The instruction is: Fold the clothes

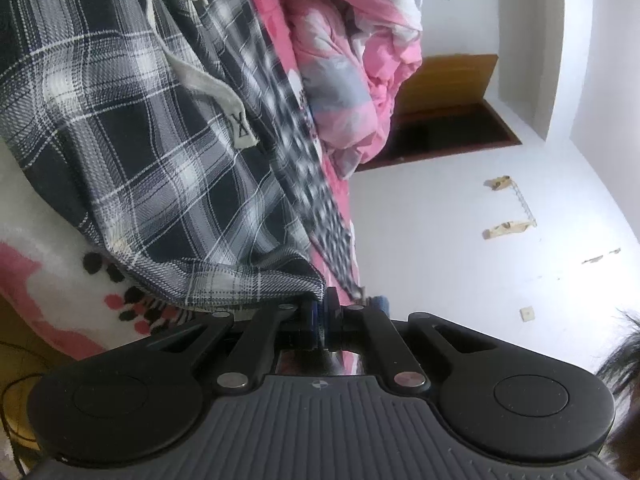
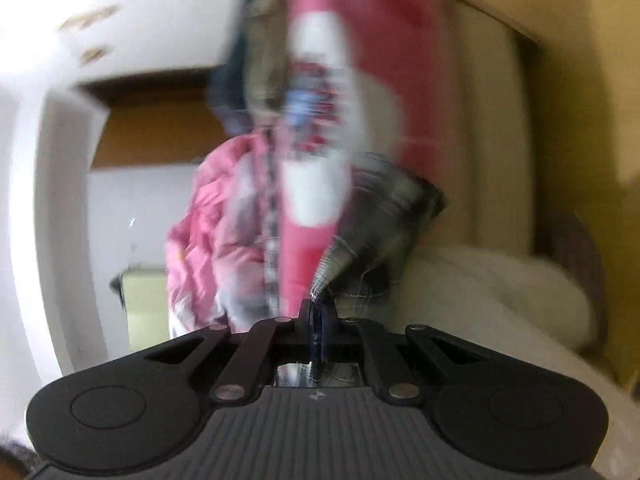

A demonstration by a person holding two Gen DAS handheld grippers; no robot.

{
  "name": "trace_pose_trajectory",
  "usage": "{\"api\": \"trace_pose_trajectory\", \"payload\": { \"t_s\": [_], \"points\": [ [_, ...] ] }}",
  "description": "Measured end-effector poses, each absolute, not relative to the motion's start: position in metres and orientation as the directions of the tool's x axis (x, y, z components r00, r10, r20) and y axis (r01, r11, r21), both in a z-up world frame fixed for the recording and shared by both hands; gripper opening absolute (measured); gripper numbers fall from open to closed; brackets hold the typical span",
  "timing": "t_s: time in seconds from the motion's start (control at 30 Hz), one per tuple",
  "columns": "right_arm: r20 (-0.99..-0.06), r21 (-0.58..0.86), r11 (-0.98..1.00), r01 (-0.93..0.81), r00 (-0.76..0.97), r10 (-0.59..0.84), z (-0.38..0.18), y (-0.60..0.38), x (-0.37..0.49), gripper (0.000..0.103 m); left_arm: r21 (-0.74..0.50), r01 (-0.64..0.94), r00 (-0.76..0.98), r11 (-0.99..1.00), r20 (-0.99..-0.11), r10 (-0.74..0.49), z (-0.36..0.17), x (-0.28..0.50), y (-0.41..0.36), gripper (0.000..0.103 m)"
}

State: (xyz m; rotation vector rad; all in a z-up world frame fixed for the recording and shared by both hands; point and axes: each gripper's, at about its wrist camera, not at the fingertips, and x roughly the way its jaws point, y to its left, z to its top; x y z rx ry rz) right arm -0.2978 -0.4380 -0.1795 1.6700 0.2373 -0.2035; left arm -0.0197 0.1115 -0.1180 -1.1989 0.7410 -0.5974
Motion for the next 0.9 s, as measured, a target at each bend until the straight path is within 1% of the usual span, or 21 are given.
{"api": "trace_pose_trajectory", "payload": {
  "t_s": [0.1,0.17,0.23,0.27,0.4,0.5,0.57,0.6,0.63,0.67,0.7,0.77,0.9],
  "points": [
    [-0.266,0.947,-0.178,0.267,0.964,0.027,-0.202,-0.436,-0.31,0.006,-0.961,0.031,0.622,0.274,-0.196,-0.759,-0.118,-0.019,0.109,0.0],
    [-0.286,0.94,-0.183,0.287,0.958,0.033,-0.206,-0.439,-0.313,0.012,-0.961,0.035,0.621,0.275,-0.195,-0.759,-0.118,-0.018,0.108,0.0],
    [-0.32,0.93,-0.181,0.321,0.947,0.035,-0.208,-0.442,-0.314,0.036,-0.961,0.036,0.624,0.275,-0.194,-0.757,-0.118,-0.017,0.108,0.0],
    [-0.342,0.922,-0.183,0.342,0.939,0.03,-0.208,-0.444,-0.315,0.04,-0.961,0.037,0.625,0.276,-0.193,-0.756,-0.118,-0.017,0.107,0.0],
    [-0.413,0.89,-0.188,0.415,0.909,0.053,-0.219,-0.437,-0.315,0.048,-0.959,0.04,0.627,0.282,-0.196,-0.754,-0.119,-0.017,0.106,0.0],
    [-0.422,0.877,-0.207,0.434,0.901,0.099,-0.228,-0.435,-0.31,0.049,-0.957,0.043,0.626,0.285,-0.197,-0.755,-0.119,-0.016,0.105,0.0],
    [-0.387,0.891,-0.214,0.4,0.916,0.102,-0.233,-0.438,-0.303,0.048,-0.957,0.045,0.626,0.285,-0.195,-0.755,-0.119,-0.015,0.105,0.0],
    [-0.367,0.902,-0.208,0.379,0.925,0.093,-0.234,-0.441,-0.298,0.042,-0.957,0.044,0.627,0.285,-0.196,-0.754,-0.119,-0.014,0.104,0.0],
    [-0.351,0.913,-0.192,0.36,0.933,0.081,-0.233,-0.445,-0.292,0.023,-0.958,0.042,0.627,0.285,-0.197,-0.754,-0.12,-0.013,0.104,0.0],
    [-0.332,0.925,-0.175,0.338,0.941,0.065,-0.229,-0.449,-0.288,0.011,-0.958,0.04,0.629,0.286,-0.198,-0.752,-0.119,-0.013,0.103,0.0],
    [-0.31,0.937,-0.157,0.313,0.95,0.047,-0.221,-0.453,-0.285,0.003,-0.956,0.042,0.632,0.289,-0.198,-0.749,-0.116,-0.013,0.103,0.0],
    [-0.243,0.965,-0.105,0.242,0.97,0.001,-0.192,-0.46,-0.281,0.002,-0.956,0.051,0.64,0.288,-0.19,-0.745,-0.111,-0.015,0.103,0.0],
    [-0.149,0.987,0.061,0.149,0.989,-0.01,-0.116,-0.483,-0.25,0.002,-0.974,0.06,0.652,0.218,-0.127,-0.747,-0.103,-0.013,0.1,0.0]
  ]
}}
